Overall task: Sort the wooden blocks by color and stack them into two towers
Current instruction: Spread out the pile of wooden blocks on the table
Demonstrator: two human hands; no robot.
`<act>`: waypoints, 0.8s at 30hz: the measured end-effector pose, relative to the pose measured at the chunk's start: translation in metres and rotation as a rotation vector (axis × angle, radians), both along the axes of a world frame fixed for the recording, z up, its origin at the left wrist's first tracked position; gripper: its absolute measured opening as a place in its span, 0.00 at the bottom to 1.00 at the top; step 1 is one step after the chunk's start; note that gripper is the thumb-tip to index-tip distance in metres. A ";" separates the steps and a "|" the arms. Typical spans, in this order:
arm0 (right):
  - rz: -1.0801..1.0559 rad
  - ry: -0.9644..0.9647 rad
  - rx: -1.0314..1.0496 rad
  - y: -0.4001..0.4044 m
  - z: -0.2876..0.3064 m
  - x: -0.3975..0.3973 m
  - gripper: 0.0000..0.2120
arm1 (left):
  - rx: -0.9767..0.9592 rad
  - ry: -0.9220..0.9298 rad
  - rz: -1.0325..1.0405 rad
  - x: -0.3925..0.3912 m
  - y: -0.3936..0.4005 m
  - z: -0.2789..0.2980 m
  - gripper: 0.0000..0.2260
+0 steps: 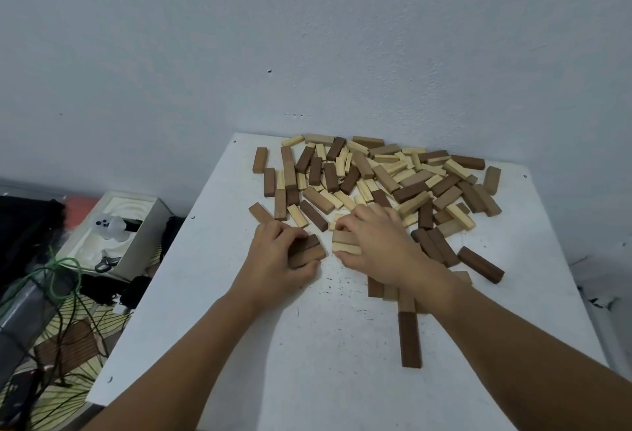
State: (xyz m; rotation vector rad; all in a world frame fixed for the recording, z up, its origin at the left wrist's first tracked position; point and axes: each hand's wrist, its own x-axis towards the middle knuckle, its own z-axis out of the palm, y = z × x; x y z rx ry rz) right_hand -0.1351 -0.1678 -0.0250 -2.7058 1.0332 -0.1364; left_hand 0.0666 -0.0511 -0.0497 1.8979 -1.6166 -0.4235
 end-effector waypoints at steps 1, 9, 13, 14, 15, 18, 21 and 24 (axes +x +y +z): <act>-0.004 0.008 -0.002 -0.002 0.003 0.002 0.20 | 0.010 0.012 0.001 -0.001 -0.002 0.001 0.20; -0.016 0.081 0.050 -0.011 0.015 0.000 0.20 | -0.041 0.016 0.000 0.004 -0.018 0.022 0.18; -0.020 0.052 0.079 -0.010 0.013 0.001 0.14 | -0.105 0.089 0.067 0.007 -0.061 0.040 0.20; -0.026 0.043 0.085 -0.009 0.012 0.001 0.13 | -0.090 0.127 0.088 0.006 -0.074 0.044 0.22; -0.033 0.038 0.088 -0.009 0.012 0.002 0.11 | -0.064 0.163 0.096 0.006 -0.084 0.047 0.25; -0.055 0.025 0.156 -0.011 0.019 0.000 0.11 | -0.022 0.157 0.085 -0.001 -0.090 0.049 0.31; -0.085 -0.025 0.189 -0.022 0.029 0.000 0.11 | -0.059 0.129 0.087 -0.009 -0.061 0.041 0.27; -0.156 -0.215 0.142 -0.038 0.039 -0.001 0.11 | -0.040 0.144 0.058 -0.015 -0.029 0.032 0.15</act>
